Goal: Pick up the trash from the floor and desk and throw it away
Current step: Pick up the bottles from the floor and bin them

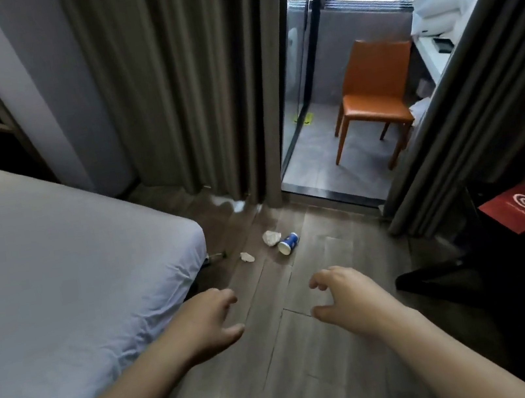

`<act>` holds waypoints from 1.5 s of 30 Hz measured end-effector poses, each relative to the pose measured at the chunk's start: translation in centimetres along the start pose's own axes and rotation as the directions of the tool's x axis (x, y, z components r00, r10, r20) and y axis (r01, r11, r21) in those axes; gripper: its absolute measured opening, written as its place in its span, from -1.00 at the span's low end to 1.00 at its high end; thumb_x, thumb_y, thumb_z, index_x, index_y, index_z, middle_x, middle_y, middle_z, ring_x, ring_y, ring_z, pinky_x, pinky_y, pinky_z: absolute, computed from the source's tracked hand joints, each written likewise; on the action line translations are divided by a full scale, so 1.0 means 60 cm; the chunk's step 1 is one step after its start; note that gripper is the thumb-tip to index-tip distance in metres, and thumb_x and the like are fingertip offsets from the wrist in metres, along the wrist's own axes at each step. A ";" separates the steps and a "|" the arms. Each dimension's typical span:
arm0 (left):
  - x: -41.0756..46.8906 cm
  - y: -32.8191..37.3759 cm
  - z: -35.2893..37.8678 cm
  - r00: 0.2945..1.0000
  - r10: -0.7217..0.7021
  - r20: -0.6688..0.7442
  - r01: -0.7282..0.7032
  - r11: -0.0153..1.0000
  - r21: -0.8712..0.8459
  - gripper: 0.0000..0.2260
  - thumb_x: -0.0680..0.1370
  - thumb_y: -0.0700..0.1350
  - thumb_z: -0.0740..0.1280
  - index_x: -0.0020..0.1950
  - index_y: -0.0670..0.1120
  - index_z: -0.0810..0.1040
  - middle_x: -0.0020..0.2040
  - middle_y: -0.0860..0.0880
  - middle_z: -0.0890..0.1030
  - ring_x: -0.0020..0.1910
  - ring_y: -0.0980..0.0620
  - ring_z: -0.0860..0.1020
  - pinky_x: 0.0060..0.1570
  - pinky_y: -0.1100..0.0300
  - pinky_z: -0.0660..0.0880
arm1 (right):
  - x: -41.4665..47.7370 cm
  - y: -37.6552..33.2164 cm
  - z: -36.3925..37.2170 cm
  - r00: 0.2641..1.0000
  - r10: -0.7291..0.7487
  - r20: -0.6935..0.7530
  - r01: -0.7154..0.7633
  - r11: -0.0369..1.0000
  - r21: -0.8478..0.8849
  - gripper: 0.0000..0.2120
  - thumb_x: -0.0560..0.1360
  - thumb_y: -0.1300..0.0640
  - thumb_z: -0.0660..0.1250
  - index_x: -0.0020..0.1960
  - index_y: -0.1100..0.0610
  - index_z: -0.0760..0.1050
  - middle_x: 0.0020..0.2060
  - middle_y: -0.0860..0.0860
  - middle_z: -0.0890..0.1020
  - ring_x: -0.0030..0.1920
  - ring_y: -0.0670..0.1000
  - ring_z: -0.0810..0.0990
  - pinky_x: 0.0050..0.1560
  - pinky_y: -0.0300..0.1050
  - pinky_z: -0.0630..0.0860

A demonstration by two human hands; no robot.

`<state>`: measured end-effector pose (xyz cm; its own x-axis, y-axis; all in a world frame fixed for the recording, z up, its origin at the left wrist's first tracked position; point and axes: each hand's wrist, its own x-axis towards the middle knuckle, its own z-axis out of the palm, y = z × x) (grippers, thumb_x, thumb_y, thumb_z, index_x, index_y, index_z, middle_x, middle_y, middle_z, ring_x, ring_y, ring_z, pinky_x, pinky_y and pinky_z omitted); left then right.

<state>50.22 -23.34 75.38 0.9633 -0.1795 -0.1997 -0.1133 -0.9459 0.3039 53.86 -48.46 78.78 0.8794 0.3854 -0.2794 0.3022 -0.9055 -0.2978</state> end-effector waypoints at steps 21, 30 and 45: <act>0.474 -0.124 0.075 0.952 -0.258 0.162 0.282 0.949 -0.141 -0.60 0.45 0.11 0.32 0.25 0.01 0.48 0.14 0.00 0.54 0.12 0.03 0.51 0.05 0.19 0.43 | 0.508 0.196 -0.033 0.964 -0.015 0.265 0.029 0.999 -0.047 -0.57 0.49 -0.06 0.34 0.32 0.01 0.42 0.19 -0.03 0.52 0.18 -0.01 0.49 0.09 -0.20 0.40; 0.666 -0.226 0.070 0.923 -0.324 0.208 0.360 0.919 -0.164 -0.60 0.44 0.12 0.30 0.22 -0.01 0.46 0.09 -0.04 0.54 0.08 -0.03 0.52 -0.04 0.17 0.41 | 0.736 0.208 -0.057 0.950 -0.043 0.309 0.063 0.997 -0.054 -0.58 0.50 -0.02 0.33 0.33 0.04 0.43 0.19 -0.01 0.54 0.18 0.00 0.51 0.14 -0.16 0.46; 0.845 -0.303 0.219 0.791 -0.536 0.294 0.604 0.762 -0.235 -0.64 0.47 0.08 0.33 0.19 -0.06 0.48 0.10 -0.08 0.53 0.05 -0.05 0.53 -0.08 0.18 0.42 | 1.046 0.278 0.070 0.883 -0.142 0.448 0.189 0.980 -0.061 -0.58 0.48 -0.01 0.33 0.32 0.03 0.43 0.19 0.01 0.54 0.15 0.02 0.54 0.11 -0.12 0.50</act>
<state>97.93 -18.78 47.49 0.7514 0.2858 -0.5947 0.5525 -0.7654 0.3302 112.58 -38.65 52.42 0.5684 0.5481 -0.6136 0.4845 -0.8257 -0.2889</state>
